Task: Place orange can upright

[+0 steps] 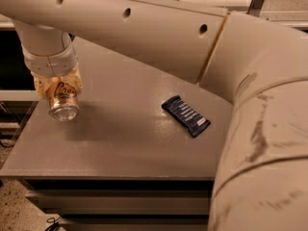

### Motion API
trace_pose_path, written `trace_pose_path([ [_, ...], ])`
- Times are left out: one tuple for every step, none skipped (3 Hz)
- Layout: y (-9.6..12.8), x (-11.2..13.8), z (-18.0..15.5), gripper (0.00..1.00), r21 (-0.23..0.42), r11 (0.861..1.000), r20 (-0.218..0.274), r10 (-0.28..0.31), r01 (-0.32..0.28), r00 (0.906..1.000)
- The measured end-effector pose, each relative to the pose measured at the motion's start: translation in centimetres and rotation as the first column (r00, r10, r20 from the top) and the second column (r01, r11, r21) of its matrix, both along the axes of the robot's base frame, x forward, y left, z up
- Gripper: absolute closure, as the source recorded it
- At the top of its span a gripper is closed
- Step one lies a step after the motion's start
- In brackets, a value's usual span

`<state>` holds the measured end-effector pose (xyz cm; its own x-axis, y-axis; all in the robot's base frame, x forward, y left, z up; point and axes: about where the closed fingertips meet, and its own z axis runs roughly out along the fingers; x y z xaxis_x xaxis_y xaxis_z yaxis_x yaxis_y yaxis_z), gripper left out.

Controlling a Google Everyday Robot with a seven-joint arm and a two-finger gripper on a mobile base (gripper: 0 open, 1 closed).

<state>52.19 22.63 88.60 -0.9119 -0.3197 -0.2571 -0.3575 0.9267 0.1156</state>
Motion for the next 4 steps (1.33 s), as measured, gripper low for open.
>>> trace_pose_path([
  [-0.1,-0.2,1.6,1.0,0.073,0.991,0.067,0.11,-0.115,0.9917],
  [-0.1,-0.5,3.2,1.0,0.133,0.958,0.14,0.234,-0.252,0.9621],
  [0.3,-1.2,4.4,1.0,0.206,0.901,0.212,0.34,-0.382,0.916],
  [1.9,-1.9,5.2,1.0,0.327,0.809,0.256,0.422,-0.488,0.8699],
])
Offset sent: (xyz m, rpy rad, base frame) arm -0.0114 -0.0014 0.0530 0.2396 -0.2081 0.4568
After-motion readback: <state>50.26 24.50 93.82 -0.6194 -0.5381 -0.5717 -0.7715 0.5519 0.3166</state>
